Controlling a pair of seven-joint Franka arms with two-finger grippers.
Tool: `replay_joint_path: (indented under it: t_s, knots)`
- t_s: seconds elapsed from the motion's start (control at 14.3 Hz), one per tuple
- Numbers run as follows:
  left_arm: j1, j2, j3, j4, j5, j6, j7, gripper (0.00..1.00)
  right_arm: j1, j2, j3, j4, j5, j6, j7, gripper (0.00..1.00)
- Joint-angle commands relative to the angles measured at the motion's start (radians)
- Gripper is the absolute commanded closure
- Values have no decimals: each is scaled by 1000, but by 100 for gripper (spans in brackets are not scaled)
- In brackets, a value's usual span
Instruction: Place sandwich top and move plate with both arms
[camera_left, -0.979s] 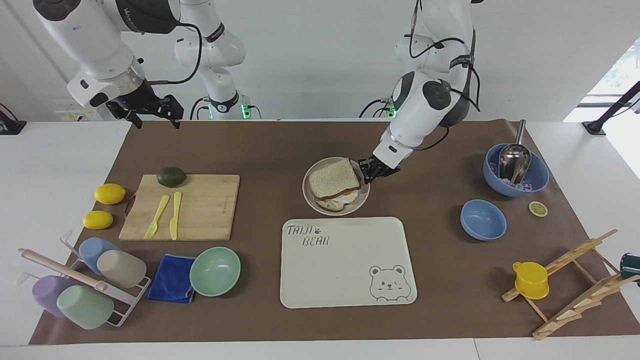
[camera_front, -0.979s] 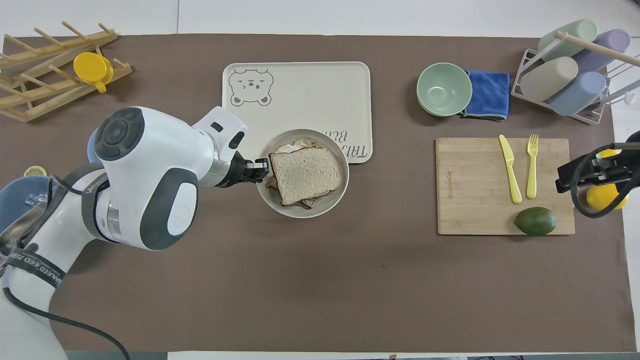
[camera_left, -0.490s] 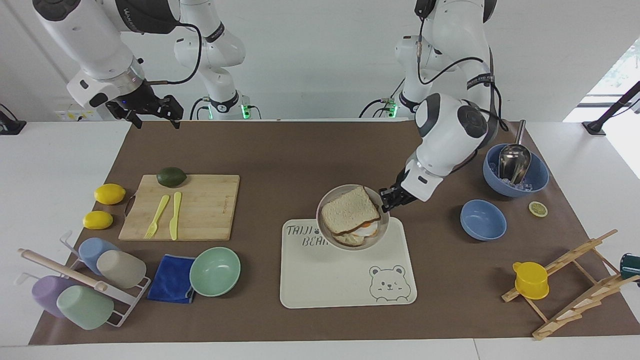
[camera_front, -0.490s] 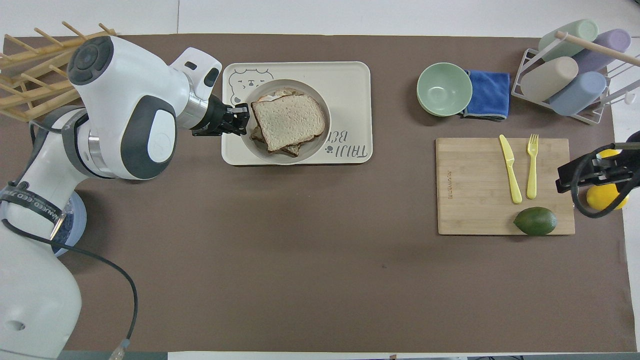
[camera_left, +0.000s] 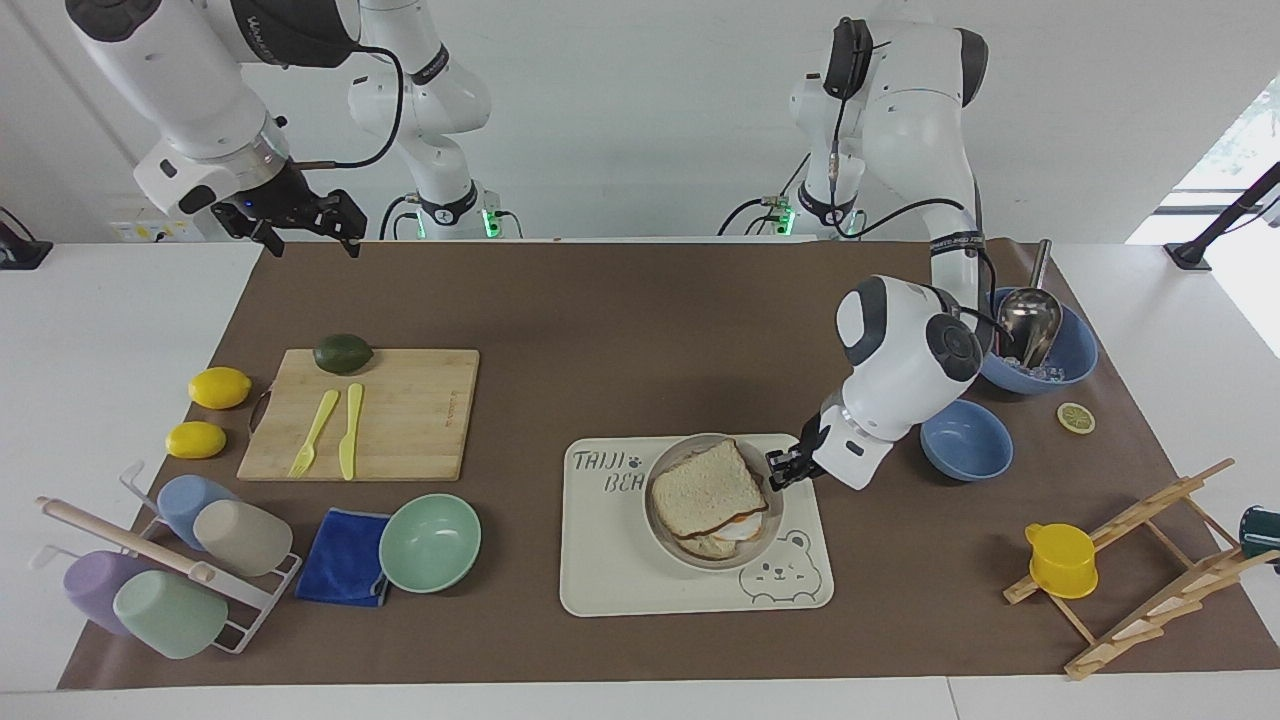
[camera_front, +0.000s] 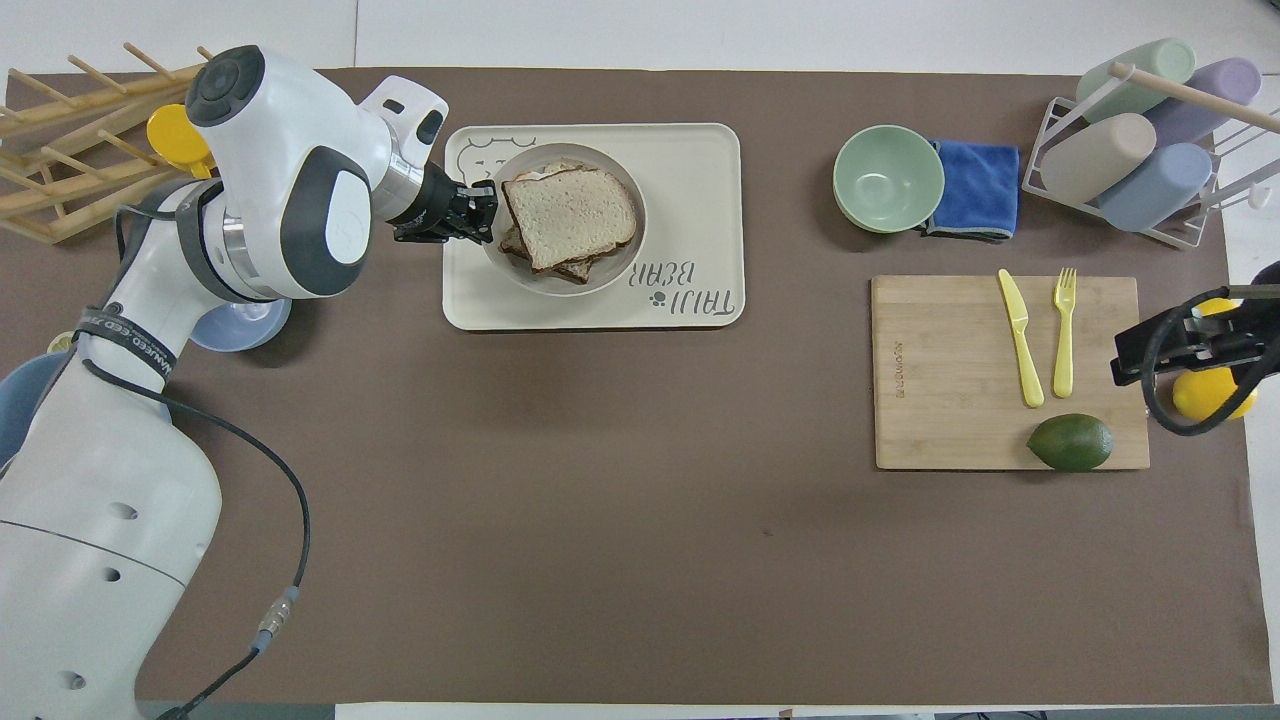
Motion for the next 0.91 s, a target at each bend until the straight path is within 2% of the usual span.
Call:
replay_joint_path:
  t_s: [0.0,0.21,0.56,0.63,0.77,0.84]
  knots:
    - [-12,6,-2,-1,-25,28,57,100,-13,-12,2,-10,22,6,-18,0]
    - [-35,-11,-2,-78,-24,92,91,100,-13,-12,2,-12,22,6,-19,0]
    - [-45,-23,-2,-131,-24,136,147,100,-13,-12,2,-10,22,6,-19,0]
    - [-45,-28,-2,-134,-24,135,161,96,-13,-12,4,-10,22,6,-19,0]
    - [-44,-29,0,-141,-25,135,181,11,-13,-12,2,-12,22,6,-19,0]
    - [-41,-31,1,-138,-25,129,180,0,-13,-12,2,-12,22,6,-19,0]
